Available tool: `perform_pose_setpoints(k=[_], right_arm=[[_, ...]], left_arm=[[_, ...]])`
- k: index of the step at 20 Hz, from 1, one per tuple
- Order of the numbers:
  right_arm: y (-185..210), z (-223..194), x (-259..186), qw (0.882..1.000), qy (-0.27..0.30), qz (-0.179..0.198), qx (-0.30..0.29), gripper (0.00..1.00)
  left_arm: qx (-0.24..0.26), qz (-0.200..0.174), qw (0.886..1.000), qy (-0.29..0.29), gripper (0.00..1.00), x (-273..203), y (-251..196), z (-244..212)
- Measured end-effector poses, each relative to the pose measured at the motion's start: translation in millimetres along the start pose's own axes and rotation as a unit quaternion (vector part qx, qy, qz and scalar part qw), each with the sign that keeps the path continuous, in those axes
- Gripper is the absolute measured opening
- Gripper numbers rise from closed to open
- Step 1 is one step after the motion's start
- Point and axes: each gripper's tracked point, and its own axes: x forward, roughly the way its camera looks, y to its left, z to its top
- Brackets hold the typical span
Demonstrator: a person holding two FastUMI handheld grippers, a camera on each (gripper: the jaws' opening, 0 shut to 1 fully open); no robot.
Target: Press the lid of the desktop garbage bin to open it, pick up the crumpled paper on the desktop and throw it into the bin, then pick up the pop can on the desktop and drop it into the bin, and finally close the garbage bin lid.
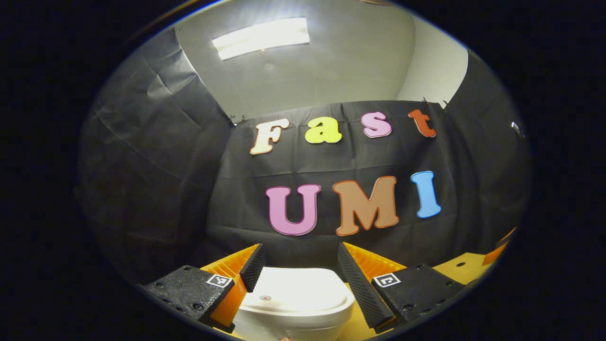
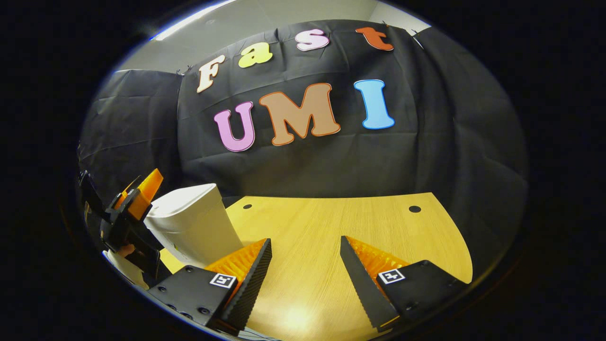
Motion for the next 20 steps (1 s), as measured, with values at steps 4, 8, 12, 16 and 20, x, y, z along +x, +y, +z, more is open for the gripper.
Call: perform_pose_setpoints(k=[4, 8, 12, 16, 20], right_arm=[[-4, 8, -7, 1.0, -0.02, -0.016, -0.009, 0.93], [-15, 12, -16, 0.998, -0.035, -0.043, -0.007, 0.92], [-28, 15, -24, 0.997, -0.048, -0.064, 0.003, 0.93], [-34, 18, -28, 0.995, -0.056, -0.077, 0.008, 0.93], [-36, 18, -29, 0.995, -0.055, -0.082, 0.005, 0.93]], left_arm=[[-0.057, -0.059, 0.996, 0.038, 0.92, -14, -60, -7], [-0.062, -0.106, 0.989, 0.084, 0.92, -33, -102, -27], [-0.082, -0.13, 0.981, 0.12, 0.93, -50, -122, -39], [-0.11, -0.13, 0.975, 0.14, 0.93, -54, -127, -45], [-0.116, -0.126, 0.975, 0.144, 0.92, -54, -125, -49]])
